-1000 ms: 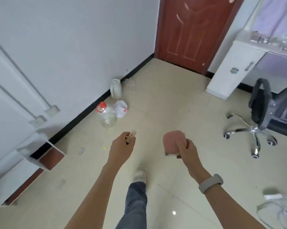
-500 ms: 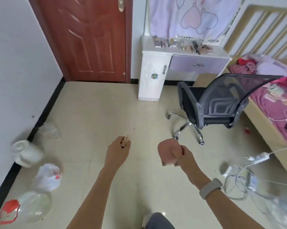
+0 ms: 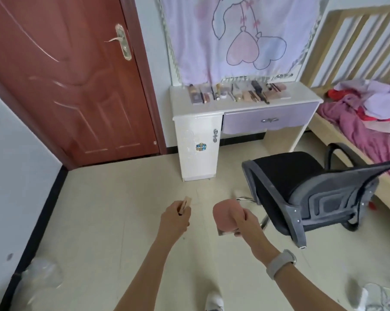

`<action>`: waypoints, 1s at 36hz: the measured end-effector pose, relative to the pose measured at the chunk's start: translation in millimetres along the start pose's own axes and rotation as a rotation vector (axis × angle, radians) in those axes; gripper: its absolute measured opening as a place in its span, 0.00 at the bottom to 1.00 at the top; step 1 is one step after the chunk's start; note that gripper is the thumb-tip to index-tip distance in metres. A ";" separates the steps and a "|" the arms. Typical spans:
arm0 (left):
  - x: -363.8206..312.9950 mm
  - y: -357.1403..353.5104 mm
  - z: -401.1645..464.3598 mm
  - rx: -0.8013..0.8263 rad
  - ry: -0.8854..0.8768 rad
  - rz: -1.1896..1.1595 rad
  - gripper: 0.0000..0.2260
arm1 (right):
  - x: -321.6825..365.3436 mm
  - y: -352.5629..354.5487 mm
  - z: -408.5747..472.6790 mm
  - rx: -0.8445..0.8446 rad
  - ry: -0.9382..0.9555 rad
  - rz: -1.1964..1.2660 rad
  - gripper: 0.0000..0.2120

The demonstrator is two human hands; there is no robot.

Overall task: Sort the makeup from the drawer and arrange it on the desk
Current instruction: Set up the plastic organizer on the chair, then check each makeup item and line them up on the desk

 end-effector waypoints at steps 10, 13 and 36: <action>-59.8 -24.8 178.5 -0.039 0.033 -0.143 0.04 | 69.1 30.4 168.4 -0.051 -0.041 -0.033 0.09; -68.9 -35.0 239.1 -0.014 0.034 -0.146 0.03 | 84.0 32.9 224.9 -0.080 -0.066 0.005 0.11; -176.6 -87.7 613.6 0.118 0.074 -0.018 0.07 | 246.9 61.2 567.0 -0.185 -0.118 -0.115 0.13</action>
Point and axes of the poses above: each hand's wrist, its own z-axis towards the middle knuckle, its own y-axis out of the back of the hand, x = y × z, the point moved 2 cm from there along z, towards the middle knuckle, and after that the axes turned 15 degrees about -z, right-handed, at the moved point
